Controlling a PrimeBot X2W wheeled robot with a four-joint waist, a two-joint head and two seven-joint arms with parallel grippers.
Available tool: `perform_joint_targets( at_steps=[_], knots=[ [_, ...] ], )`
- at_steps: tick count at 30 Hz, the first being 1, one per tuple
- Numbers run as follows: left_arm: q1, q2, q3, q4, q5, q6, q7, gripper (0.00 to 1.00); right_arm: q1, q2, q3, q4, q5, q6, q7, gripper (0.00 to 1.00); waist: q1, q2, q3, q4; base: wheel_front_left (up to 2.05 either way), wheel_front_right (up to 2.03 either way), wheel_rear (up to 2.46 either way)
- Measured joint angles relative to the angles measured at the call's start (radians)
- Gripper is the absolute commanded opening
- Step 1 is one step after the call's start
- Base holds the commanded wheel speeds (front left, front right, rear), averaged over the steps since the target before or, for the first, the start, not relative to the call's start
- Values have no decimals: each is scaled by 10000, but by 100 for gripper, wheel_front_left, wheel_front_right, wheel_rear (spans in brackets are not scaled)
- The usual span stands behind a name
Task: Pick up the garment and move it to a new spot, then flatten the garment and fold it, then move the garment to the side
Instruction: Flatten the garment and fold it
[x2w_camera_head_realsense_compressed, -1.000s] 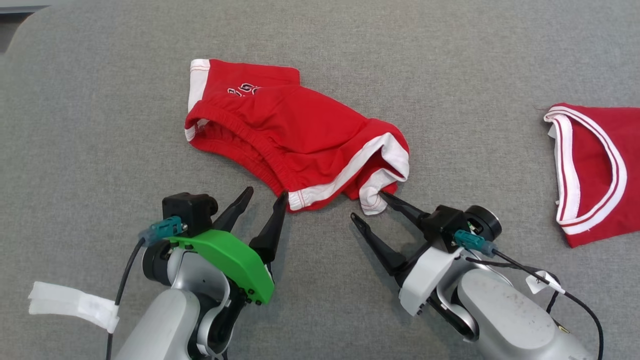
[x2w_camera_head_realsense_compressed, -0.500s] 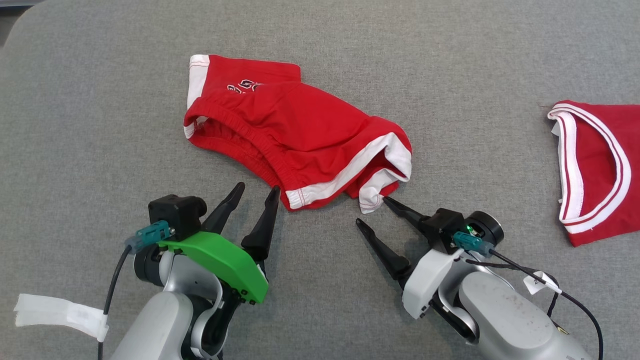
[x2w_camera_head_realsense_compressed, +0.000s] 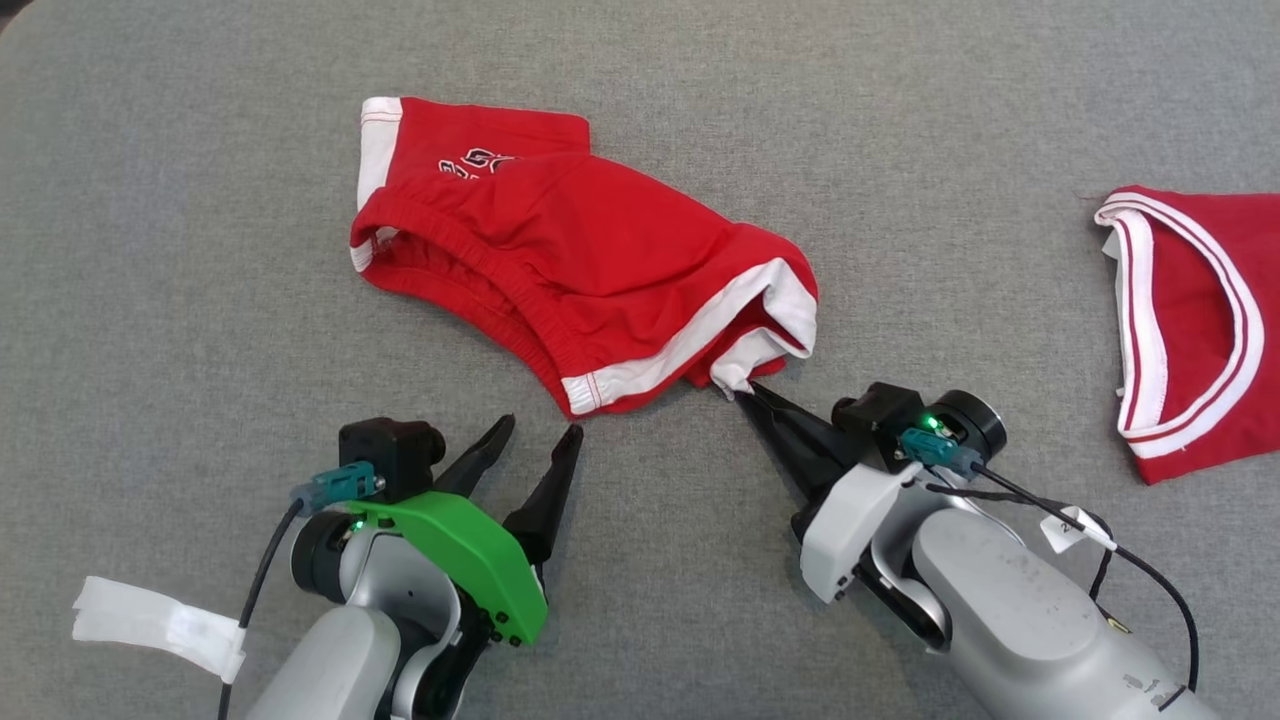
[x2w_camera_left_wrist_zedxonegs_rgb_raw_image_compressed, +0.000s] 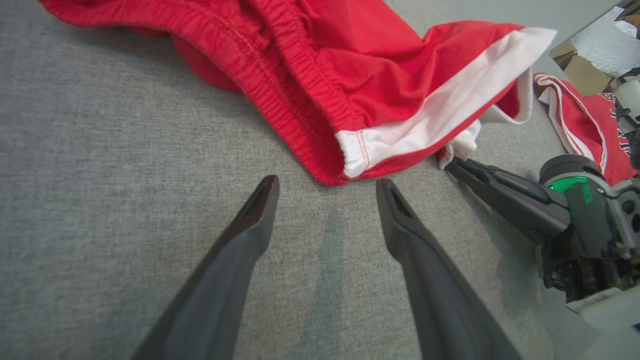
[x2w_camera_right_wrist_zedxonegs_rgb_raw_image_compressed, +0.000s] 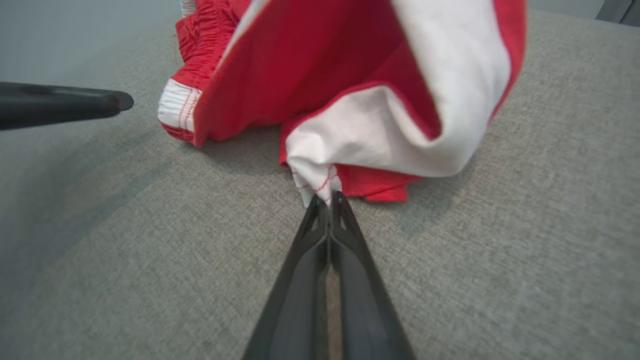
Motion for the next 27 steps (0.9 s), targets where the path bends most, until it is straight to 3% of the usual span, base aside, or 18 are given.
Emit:
perform_joint_targets(
  at_steps=[22,23,25,26,27],
  knots=[
    [-675,-362,-19,1262,0,-280,-134,99,-597,255,-38,449,73,15,13,0,0,0,286,-541,0,0,0],
    [-682,-366,-19,1273,0,-311,-163,89,-600,255,-38,462,73,15,12,0,0,0,287,-539,0,0,0],
    [-701,-378,-33,1325,0,-362,-165,49,-606,257,-36,499,73,15,-31,0,0,0,285,-529,0,0,0],
    [-725,-397,-44,1358,-2,-368,-167,36,-612,257,-33,518,73,15,-31,0,0,0,282,-522,0,0,0],
    [-761,-422,-77,1386,-31,-451,-165,0,-617,257,-27,535,73,17,-31,0,0,0,277,-517,0,0,0]
  ],
)
